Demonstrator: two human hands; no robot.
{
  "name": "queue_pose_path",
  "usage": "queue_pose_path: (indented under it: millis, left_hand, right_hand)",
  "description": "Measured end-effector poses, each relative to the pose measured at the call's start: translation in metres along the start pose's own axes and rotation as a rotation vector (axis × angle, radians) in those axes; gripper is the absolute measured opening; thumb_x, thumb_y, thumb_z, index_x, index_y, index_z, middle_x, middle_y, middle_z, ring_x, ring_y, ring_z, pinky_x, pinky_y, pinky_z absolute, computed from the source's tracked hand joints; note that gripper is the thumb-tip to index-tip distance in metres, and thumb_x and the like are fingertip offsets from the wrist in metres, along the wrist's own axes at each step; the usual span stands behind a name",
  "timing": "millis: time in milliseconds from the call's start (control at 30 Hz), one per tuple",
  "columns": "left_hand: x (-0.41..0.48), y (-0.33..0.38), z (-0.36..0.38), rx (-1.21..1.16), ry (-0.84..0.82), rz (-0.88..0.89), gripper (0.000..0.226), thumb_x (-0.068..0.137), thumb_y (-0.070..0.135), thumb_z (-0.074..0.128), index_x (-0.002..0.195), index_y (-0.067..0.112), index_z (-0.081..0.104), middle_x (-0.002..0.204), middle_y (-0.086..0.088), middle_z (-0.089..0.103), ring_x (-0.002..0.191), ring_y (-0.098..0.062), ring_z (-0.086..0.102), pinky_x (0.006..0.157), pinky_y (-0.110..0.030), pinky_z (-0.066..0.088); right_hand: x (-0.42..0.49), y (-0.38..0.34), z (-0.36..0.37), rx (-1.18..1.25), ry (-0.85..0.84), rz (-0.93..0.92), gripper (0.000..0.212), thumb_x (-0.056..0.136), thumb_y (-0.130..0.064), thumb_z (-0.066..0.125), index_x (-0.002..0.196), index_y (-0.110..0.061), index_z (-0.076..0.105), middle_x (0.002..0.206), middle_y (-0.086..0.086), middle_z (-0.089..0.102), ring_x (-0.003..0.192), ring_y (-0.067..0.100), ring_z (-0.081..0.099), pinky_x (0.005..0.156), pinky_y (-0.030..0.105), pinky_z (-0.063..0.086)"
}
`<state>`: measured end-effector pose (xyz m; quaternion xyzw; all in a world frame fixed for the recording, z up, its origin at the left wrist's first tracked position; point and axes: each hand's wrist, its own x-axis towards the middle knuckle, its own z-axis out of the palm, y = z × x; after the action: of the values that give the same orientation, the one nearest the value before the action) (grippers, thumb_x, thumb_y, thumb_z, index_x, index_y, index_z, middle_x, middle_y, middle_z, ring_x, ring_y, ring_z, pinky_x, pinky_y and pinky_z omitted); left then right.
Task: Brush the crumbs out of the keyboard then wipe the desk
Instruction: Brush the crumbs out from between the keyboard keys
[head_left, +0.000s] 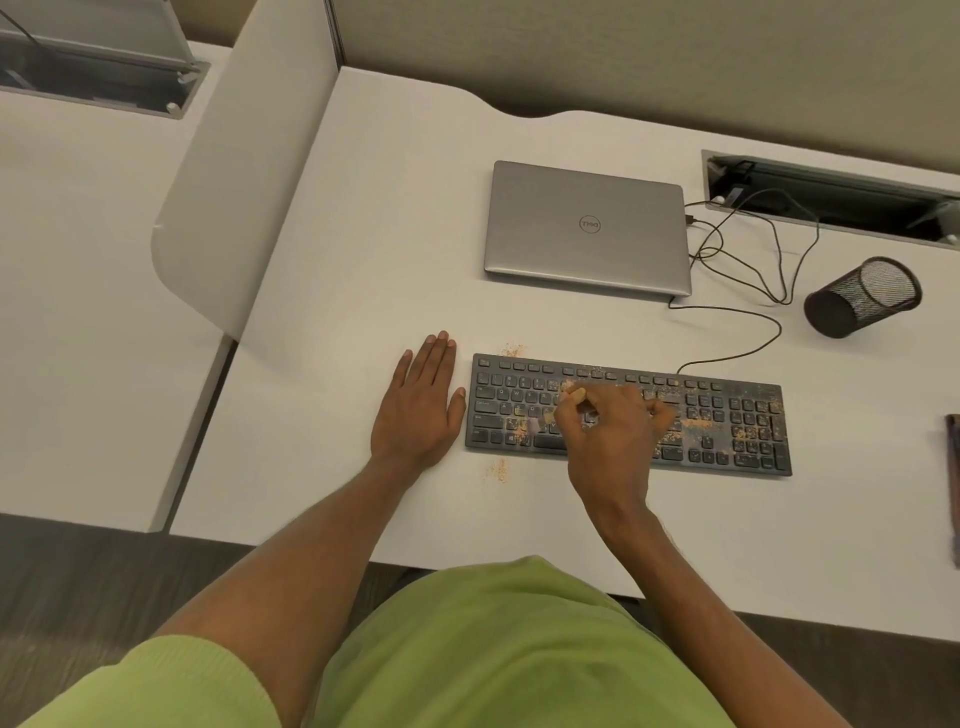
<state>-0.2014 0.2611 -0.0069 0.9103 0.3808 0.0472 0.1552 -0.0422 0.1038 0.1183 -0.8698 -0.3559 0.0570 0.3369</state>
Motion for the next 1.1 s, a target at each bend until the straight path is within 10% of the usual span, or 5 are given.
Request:
queue_pose_path:
  millis: [1100]
  left_hand:
    - [-0.0001, 0.0008, 0.0003, -0.007, 0.002, -0.006, 0.071, 0.109, 0.045, 0.019, 0.172, 0.014, 0.011, 0.179, -0.002, 0.009, 0.166, -0.014, 0.003, 0.135, -0.040, 0.005]
  right_hand:
    - [0.0040, 0.0045, 0.0074, -0.039, 0.009, -0.053, 0.013, 0.098, -0.031, 0.069, 0.098, -0.024, 0.079, 0.087, -0.007, 0.073, 0.096, 0.017, 0.061, 0.112, 0.049, 0.021]
